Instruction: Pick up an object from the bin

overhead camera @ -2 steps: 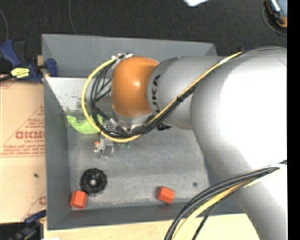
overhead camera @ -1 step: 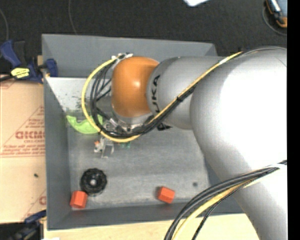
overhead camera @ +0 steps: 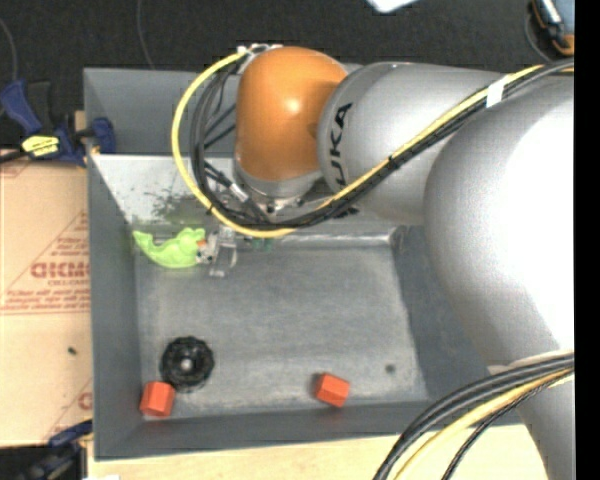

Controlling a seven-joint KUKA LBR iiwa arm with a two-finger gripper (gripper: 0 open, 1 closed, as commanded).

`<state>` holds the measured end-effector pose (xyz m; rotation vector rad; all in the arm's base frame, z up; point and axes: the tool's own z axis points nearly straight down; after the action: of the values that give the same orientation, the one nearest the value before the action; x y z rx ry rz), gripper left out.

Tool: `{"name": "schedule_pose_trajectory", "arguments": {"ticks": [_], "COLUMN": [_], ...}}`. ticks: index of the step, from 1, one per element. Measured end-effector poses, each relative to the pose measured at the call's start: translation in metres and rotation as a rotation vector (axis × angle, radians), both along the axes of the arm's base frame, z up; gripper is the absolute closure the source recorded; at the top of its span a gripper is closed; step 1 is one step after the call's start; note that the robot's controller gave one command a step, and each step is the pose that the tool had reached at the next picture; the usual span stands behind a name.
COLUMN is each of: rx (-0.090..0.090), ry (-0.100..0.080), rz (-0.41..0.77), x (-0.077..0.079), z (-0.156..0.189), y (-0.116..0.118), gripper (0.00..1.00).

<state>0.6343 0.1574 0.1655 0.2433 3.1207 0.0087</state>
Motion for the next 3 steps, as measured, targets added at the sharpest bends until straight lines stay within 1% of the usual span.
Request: {"name": "schedule_pose_trajectory", "arguments": {"ticks": [1, 2, 3], "rx": [-0.003, -0.002, -0.005], "ry": [0.012, -0.006, 0.011], "rz": [0.001, 0.15, 0.267], "x": [-0.005, 0.008, 0.006], "z": [-0.044, -0.044, -0.089], "y": [-0.001, 0.006, -0.006], "gripper": [1.0, 1.0, 1.0]}}
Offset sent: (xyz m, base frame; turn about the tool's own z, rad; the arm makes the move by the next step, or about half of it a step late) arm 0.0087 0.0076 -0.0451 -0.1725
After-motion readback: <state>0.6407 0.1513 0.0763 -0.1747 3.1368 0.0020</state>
